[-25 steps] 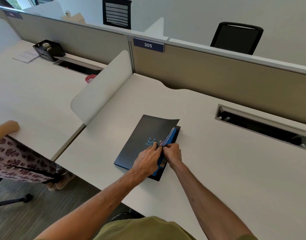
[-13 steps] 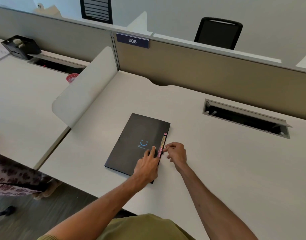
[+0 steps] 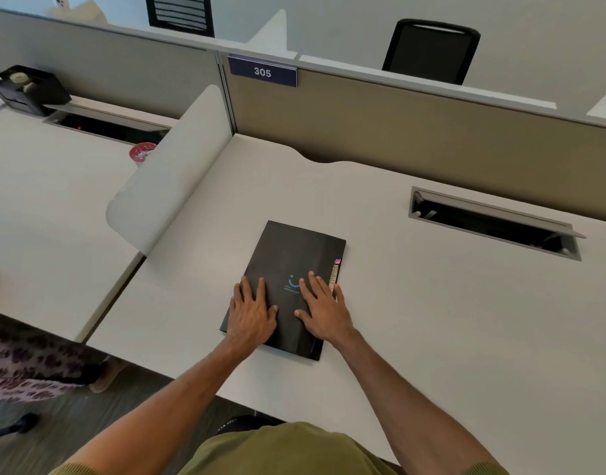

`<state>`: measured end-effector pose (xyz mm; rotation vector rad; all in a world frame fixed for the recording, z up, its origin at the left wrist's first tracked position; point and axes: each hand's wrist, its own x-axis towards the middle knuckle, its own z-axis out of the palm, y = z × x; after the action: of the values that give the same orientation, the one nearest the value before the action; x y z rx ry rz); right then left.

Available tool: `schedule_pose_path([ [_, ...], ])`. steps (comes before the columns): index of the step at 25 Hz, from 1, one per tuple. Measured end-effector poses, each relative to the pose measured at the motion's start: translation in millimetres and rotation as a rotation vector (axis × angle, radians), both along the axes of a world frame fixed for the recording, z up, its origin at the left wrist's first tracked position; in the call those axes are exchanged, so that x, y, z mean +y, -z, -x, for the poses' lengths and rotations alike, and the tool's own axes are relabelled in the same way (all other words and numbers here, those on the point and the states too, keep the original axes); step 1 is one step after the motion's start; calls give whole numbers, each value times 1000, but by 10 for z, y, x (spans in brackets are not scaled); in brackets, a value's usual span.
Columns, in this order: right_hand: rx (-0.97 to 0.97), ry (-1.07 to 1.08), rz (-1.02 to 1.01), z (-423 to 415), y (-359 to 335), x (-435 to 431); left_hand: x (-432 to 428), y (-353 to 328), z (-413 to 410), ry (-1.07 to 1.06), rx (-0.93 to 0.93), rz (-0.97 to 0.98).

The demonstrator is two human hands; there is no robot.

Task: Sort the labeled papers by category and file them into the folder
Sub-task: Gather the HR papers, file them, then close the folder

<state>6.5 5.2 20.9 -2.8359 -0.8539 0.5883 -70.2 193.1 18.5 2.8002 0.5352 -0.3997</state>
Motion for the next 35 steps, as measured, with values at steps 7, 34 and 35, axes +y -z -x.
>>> schedule_pose_path([
  [7, 11, 72, 80, 8, 5, -365, -321, 8, 12, 109, 26, -19],
  [34, 104, 284, 18, -147, 30, -3124, -2758, -168, -333, 409, 49, -39],
  [35, 112, 282, 15, -160, 18, -3147, -2777, -164, -352, 407, 34, -55],
])
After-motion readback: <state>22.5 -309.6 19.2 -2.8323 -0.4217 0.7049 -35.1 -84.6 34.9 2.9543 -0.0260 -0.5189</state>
